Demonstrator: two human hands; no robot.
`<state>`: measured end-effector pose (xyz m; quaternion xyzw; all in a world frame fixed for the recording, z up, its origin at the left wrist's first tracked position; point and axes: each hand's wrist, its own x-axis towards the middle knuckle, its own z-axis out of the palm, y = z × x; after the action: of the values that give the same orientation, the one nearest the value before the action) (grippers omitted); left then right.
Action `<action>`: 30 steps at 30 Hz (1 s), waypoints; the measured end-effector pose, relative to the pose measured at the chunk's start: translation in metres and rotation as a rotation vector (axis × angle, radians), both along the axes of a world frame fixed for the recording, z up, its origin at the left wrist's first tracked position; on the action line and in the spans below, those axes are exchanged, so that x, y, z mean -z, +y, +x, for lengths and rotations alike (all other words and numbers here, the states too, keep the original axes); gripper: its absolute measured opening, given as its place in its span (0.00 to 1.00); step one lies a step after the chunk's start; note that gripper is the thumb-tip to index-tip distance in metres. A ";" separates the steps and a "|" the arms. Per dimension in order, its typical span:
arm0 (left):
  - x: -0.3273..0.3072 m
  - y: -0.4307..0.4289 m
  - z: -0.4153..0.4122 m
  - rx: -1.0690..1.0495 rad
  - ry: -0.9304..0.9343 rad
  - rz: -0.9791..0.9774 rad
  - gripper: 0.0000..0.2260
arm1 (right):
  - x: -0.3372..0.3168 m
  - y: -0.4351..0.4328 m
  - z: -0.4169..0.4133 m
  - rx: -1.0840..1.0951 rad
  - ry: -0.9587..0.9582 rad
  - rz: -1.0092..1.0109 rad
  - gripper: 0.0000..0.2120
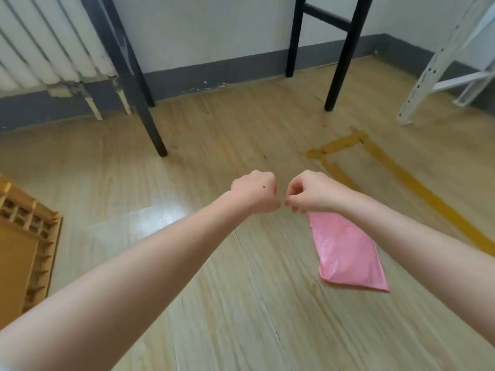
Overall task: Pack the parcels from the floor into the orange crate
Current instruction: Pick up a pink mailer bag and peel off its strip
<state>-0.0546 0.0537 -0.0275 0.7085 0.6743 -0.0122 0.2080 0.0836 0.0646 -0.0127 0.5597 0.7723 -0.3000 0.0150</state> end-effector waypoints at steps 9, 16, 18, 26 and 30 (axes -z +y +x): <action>0.125 -0.008 0.095 -0.282 -0.494 -0.179 0.09 | 0.118 -0.016 0.091 0.406 -0.112 -0.047 0.21; 0.170 -0.015 0.129 -0.601 -0.763 -0.261 0.21 | 0.164 -0.034 0.110 0.496 -0.105 -0.059 0.31; 0.174 -0.010 0.136 -0.676 -0.828 -0.295 0.23 | 0.172 -0.035 0.112 0.522 -0.098 -0.056 0.35; 0.180 -0.002 0.136 -0.720 -0.952 -0.351 0.05 | 0.173 -0.032 0.111 0.603 -0.072 -0.083 0.41; 0.167 0.006 0.125 -0.675 -0.972 -0.298 0.10 | 0.162 -0.026 0.104 0.637 -0.032 0.017 0.32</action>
<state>0.0706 0.0594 -0.1949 0.3433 0.6805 0.2852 0.5811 0.1872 0.0386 -0.1743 0.7781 0.5604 -0.2743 -0.0722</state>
